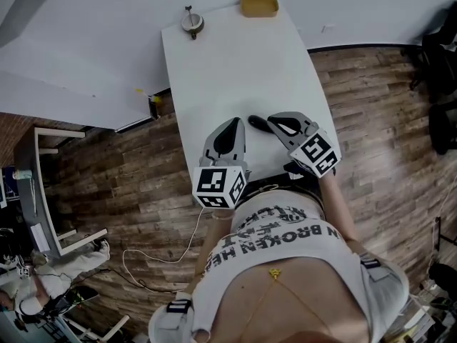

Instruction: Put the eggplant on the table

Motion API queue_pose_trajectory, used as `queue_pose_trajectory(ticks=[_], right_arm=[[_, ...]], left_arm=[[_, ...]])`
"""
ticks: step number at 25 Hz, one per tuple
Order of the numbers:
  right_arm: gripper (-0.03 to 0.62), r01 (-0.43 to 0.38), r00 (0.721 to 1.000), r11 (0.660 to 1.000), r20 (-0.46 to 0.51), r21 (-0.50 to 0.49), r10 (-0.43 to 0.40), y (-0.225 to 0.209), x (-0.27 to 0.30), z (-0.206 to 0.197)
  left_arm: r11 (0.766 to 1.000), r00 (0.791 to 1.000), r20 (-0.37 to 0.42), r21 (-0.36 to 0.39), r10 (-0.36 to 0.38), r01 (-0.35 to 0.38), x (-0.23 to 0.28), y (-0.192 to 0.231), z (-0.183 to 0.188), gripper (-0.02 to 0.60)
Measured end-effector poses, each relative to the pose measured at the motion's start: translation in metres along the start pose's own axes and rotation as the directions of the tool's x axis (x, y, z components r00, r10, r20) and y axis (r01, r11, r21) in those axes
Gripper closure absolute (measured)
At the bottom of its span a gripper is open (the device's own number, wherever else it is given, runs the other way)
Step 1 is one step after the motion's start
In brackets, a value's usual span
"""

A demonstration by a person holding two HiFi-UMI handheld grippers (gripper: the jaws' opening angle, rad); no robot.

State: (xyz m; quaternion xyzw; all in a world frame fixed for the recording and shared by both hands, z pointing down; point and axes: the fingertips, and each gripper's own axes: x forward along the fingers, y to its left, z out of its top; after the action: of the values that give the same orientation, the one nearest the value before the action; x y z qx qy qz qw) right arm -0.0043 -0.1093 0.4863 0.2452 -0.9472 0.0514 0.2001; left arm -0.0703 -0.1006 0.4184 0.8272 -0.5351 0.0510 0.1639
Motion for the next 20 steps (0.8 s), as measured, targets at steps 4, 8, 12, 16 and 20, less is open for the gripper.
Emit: queue_pose_trajectory(ticks=[4,8,12,16,20], right_arm=[[0.586,-0.014,0.998,1.0,0.059,-0.018,0.016,0.008,-0.009,0.016],[0.586,-0.015,0.994,1.0,0.111,-0.021,0.017,0.012,-0.019,0.031],[0.586,-0.031,0.984,0.999,0.175,-0.035,0.036,0.016,-0.026,0.048],[0.586,-0.039,0.975,0.998,0.217,-0.047,0.048,0.021,-0.032,0.061],[0.586,-0.05,0.965,0.998,0.256,-0.045,0.06,0.025,-0.036,0.075]], left_arm=[[1.0,1.0,0.001,0.002,-0.014,0.014,0.001,-0.003,0.0,0.583],[1.0,1.0,-0.001,0.007,-0.028,0.028,0.002,-0.006,0.0,0.583],[0.999,0.999,0.002,0.012,-0.033,0.033,0.002,-0.006,0.0,0.583],[0.999,0.999,0.006,0.018,-0.047,0.047,0.0,-0.01,0.0,0.583],[0.998,0.998,0.016,0.026,-0.064,0.064,-0.001,-0.014,0.004,0.583]])
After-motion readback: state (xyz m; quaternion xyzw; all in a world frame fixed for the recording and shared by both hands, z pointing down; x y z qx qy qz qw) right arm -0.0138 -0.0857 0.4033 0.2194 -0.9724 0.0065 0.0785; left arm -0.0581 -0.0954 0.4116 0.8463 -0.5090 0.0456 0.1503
